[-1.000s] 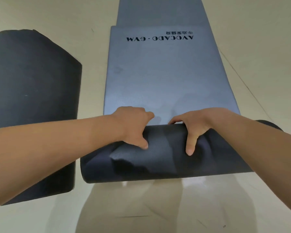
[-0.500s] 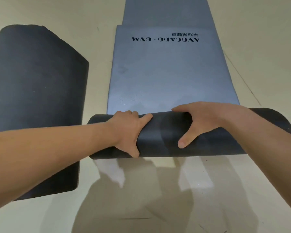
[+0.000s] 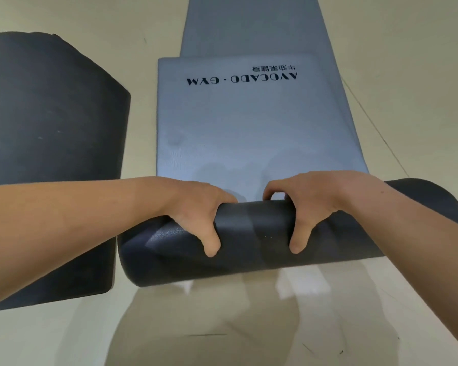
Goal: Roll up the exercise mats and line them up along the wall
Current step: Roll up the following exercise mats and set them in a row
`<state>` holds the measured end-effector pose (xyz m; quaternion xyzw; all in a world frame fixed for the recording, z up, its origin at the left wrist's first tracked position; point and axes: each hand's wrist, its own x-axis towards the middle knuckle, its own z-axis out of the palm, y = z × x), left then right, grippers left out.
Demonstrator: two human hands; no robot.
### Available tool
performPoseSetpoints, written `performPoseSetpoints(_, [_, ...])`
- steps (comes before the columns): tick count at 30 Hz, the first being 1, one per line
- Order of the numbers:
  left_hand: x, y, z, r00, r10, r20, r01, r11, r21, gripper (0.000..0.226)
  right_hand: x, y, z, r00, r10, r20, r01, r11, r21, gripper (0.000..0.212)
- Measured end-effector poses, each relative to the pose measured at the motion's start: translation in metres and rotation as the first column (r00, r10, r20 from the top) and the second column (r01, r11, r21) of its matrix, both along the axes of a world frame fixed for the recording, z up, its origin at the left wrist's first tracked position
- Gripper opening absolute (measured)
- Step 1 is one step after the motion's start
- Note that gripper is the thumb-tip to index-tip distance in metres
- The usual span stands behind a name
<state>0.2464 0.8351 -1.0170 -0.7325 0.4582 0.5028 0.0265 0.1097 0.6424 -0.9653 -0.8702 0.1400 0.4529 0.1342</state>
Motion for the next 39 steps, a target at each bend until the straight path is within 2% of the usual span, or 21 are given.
performPoseSetpoints(2, [0.006,0.001,-0.007,0.990,0.062,-0.128,-0.053,0.996,0.068,0.073,-0.003,0.001,0.002,0.999,-0.029,-0.024,0.030,0.999,0.045,0.099])
performPoseSetpoints(5, [0.029,-0.003,-0.017,0.979,0.138,-0.153,-0.126,0.988,0.086,0.079,-0.010,0.014,0.003,0.981,0.070,0.180,-0.061,0.997,-0.056,0.099])
performPoseSetpoints(7, [0.050,-0.006,-0.017,0.982,0.176,-0.068,-0.173,0.984,0.046,0.093,-0.016,0.030,0.001,0.940,0.215,0.266,-0.157,0.962,-0.223,0.115])
performPoseSetpoints(10, [0.075,-0.003,-0.013,0.973,0.209,0.094,-0.209,0.978,-0.010,0.114,-0.024,0.061,-0.020,0.950,0.292,0.111,-0.222,0.880,-0.420,0.162])
performPoseSetpoints(11, [0.077,-0.001,-0.011,0.970,0.194,0.147,-0.193,0.981,-0.026,0.114,-0.024,0.069,-0.030,0.953,0.292,0.083,-0.223,0.858,-0.464,0.167])
performPoseSetpoints(13, [0.069,0.000,-0.004,0.948,0.129,0.289,-0.117,0.991,-0.061,0.100,-0.020,0.071,-0.049,0.944,0.318,0.093,-0.225,0.822,-0.522,0.159])
performPoseSetpoints(15, [0.052,-0.002,0.011,0.887,0.060,0.458,-0.014,0.995,-0.102,0.082,-0.008,0.058,-0.054,0.922,0.365,0.124,-0.250,0.811,-0.529,0.157])
performPoseSetpoints(17, [0.032,-0.002,0.024,0.843,0.013,0.538,0.071,0.988,-0.136,0.070,0.011,0.039,-0.047,0.908,0.398,0.130,-0.292,0.824,-0.485,0.166])
performPoseSetpoints(18, [0.019,0.000,0.026,0.843,-0.010,0.538,0.094,0.987,-0.129,0.075,0.021,0.029,-0.043,0.908,0.397,0.132,-0.301,0.839,-0.452,0.166])
performPoseSetpoints(19, [0.006,0.003,0.024,0.842,-0.039,0.537,0.107,0.990,-0.095,0.090,0.031,0.021,-0.038,0.914,0.384,0.131,-0.302,0.859,-0.414,0.165])
performPoseSetpoints(21, [-0.017,0.010,0.011,0.811,-0.126,0.571,0.141,0.990,0.019,0.134,0.049,0.009,-0.030,0.939,0.326,0.112,-0.274,0.904,-0.329,0.162])
performPoseSetpoints(22, [-0.026,0.015,0.001,0.792,-0.146,0.592,0.142,0.988,0.054,0.148,0.056,0.005,-0.027,0.951,0.293,0.104,-0.251,0.922,-0.295,0.161])
performPoseSetpoints(23, [-0.029,0.020,-0.010,0.776,-0.136,0.616,0.132,0.990,0.052,0.153,0.060,0.003,-0.024,0.957,0.268,0.108,-0.231,0.934,-0.272,0.160])
performPoseSetpoints(25, [-0.022,0.024,-0.026,0.751,-0.088,0.654,0.124,0.992,-0.009,0.147,0.059,0.003,-0.024,0.955,0.254,0.152,-0.208,0.941,-0.266,0.155])
performPoseSetpoints(27, [-0.007,0.024,-0.030,0.759,-0.059,0.649,0.138,0.988,-0.073,0.142,0.045,0.014,-0.032,0.930,0.281,0.237,-0.198,0.926,-0.322,0.149])
performPoseSetpoints(30, [0.016,0.017,-0.027,0.794,-0.030,0.608,0.147,0.979,-0.143,0.135,0.018,0.039,-0.054,0.899,0.333,0.284,-0.191,0.882,-0.430,0.158])
performPoseSetpoints(33, [0.031,0.008,-0.019,0.858,-0.016,0.513,0.118,0.979,-0.167,0.127,0.018,0.035,-0.065,0.844,0.393,0.364,-0.185,0.852,-0.490,0.142])
performPoseSetpoints(35, [0.039,0.003,-0.012,0.900,0.005,0.436,0.083,0.979,-0.183,0.118,0.029,0.026,-0.060,0.820,0.416,0.394,-0.197,0.851,-0.487,0.131])
performPoseSetpoints(39, [0.041,0.001,-0.001,0.951,0.029,0.309,0.030,0.983,-0.184,0.103,0.035,0.021,-0.040,0.840,0.399,0.368,-0.240,0.881,-0.408,0.119])
